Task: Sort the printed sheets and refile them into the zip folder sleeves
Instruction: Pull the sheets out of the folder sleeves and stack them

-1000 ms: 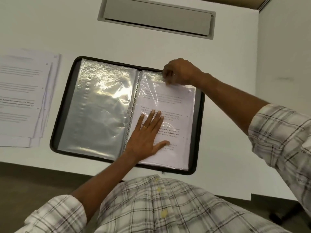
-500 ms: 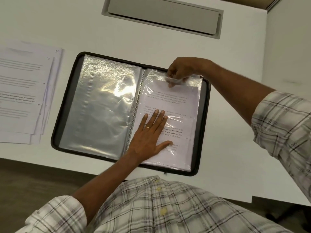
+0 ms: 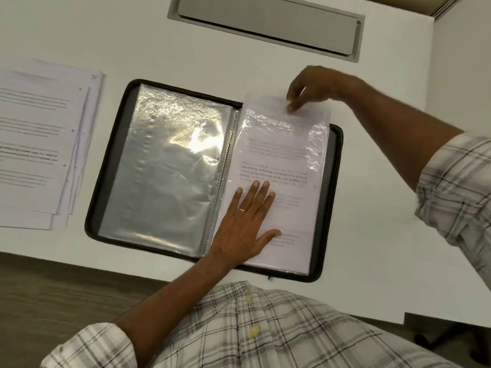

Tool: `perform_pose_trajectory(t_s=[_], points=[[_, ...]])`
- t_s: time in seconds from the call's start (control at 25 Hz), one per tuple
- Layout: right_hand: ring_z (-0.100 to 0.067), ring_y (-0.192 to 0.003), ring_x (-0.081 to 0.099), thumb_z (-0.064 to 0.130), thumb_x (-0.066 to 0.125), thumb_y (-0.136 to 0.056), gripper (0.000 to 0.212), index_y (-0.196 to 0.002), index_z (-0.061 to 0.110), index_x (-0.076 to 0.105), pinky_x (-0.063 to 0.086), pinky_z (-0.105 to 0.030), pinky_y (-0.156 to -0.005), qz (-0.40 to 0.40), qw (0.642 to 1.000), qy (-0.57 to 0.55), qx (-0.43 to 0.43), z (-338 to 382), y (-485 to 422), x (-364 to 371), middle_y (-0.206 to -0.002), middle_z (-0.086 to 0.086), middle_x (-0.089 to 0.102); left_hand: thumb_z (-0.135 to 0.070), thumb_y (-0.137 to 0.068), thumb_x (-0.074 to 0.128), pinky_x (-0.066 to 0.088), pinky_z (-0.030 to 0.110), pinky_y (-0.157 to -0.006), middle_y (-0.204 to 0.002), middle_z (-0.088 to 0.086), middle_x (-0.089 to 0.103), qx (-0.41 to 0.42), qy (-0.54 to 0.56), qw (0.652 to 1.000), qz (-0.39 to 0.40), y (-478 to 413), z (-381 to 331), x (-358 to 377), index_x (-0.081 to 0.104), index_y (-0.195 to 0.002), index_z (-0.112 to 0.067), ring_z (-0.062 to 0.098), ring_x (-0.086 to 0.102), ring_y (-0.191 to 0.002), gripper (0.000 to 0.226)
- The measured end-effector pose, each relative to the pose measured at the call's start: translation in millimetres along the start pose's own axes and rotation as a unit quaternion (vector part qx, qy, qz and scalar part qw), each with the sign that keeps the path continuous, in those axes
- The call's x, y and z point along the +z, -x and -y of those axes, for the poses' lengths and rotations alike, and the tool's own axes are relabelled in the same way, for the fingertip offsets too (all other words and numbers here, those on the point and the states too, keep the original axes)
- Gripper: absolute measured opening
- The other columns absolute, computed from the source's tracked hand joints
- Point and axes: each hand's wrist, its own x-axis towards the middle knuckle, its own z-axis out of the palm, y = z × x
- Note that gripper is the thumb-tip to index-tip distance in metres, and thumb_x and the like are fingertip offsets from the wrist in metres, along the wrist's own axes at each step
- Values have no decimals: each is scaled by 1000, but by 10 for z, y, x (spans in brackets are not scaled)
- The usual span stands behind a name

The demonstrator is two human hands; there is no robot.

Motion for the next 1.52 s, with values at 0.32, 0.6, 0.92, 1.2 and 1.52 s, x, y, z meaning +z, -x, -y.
perform_pose_trajectory(t_s=[0.32, 0.6, 0.92, 1.2, 1.52], points=[[-13, -87, 63, 23, 85, -83, 27, -103, 8, 76, 49, -29, -84, -162, 969, -182, -44, -245, -10, -181, -100, -8, 74, -51, -105, 53, 21, 49, -127, -171, 10, 19, -116, 127, 979, -108, -1086, 505, -411, 32, -159, -9, 26, 13, -159, 72], [-10, -90, 70, 24, 81, -87, 21, -105, 14, 76, 53, -19, -85, -193, 950, -232, -79, -331, 68, -347, -101, -2, 75, -41, -104, 51, 39, 46, -117, -162, 17, 38, -171, 249, 953, -27, -2310, 1171, -722, 3, -165, -10, 34, 45, -142, 83], [-10, -108, 63, 27, 88, -78, 59, -128, 16, 59, 53, -21, -91, -338, 809, -469, 107, -760, 224, 121, -126, 3, 62, -20, -95, 69, 60, 40, -90, -109, 7, 68, -205, 386, 894, -101, -2707, 1488, -615, 51, -147, -14, 18, 67, -91, 55], [-29, -97, 76, 10, 83, -83, 33, -111, -2, 70, 61, -48, -89, -274, 746, -593, 130, -791, 177, 485, -104, -17, 77, -27, -98, 70, 61, 33, -89, -116, 6, 74, -283, 494, 815, -108, -2926, 1518, -702, 58, -137, -15, 19, 74, -104, 43], [-26, -100, 75, 13, 72, -92, 27, -115, -1, 71, 61, -48, -90, -402, 734, -547, -9, -557, 256, -183, -108, -9, 78, -17, -95, 75, 62, 39, -90, -110, 6, 78, -284, 580, 754, -123, -2884, 1443, -1045, 73, -117, -6, 21, 75, -103, 25]])
